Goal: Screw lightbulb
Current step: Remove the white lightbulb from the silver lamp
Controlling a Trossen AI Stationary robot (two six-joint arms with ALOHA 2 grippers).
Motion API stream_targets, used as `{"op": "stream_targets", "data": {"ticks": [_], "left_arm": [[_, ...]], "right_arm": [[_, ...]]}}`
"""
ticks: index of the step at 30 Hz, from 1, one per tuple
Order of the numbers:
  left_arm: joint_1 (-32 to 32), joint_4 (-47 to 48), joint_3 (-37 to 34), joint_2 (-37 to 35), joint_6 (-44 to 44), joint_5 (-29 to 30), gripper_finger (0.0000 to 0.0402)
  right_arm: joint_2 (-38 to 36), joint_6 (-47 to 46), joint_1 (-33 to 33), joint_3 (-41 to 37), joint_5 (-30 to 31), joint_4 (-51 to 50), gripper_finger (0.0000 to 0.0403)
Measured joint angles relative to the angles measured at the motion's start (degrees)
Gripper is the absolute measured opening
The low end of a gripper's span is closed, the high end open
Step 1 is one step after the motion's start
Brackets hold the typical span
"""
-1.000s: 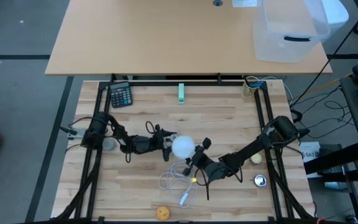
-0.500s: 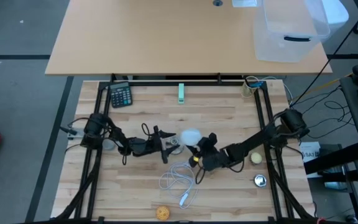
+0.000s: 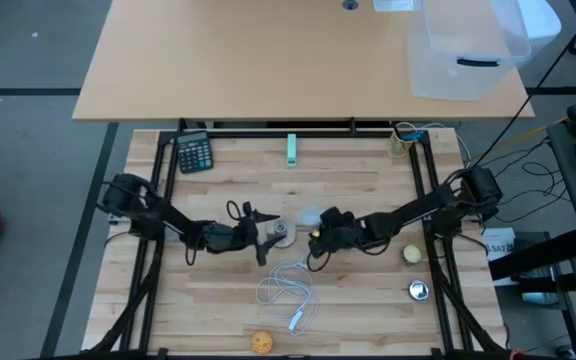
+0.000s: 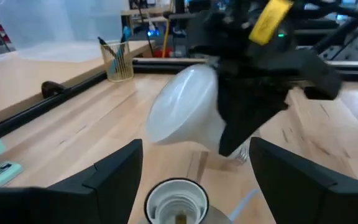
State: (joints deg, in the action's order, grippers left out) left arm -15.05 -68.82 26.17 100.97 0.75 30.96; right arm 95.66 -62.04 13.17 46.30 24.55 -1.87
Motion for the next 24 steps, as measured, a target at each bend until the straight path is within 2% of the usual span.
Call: {"op": "stream_targets", "data": {"ticks": [12,19,24], "left_arm": [[-4.56,8.98,-0.02,-8.33,-2.09,6.48,0.0298],[-10.81,15.35,-0.02,-19.40,-6.54,12.09,0.0298],[-16.15,23.14,0.00,-27.14,-6.87,12.44,0.0298]], "right_arm": [[-0.05,1.25,-4.15,0.00,-9.87,-1.25,0.0126],[-0.05,3.01,-5.40,0.02,-12.68,-2.08,0.0126],[-0.05,3.14,-6.54,0.06,-13.95,-4.03,0.0128]]}}
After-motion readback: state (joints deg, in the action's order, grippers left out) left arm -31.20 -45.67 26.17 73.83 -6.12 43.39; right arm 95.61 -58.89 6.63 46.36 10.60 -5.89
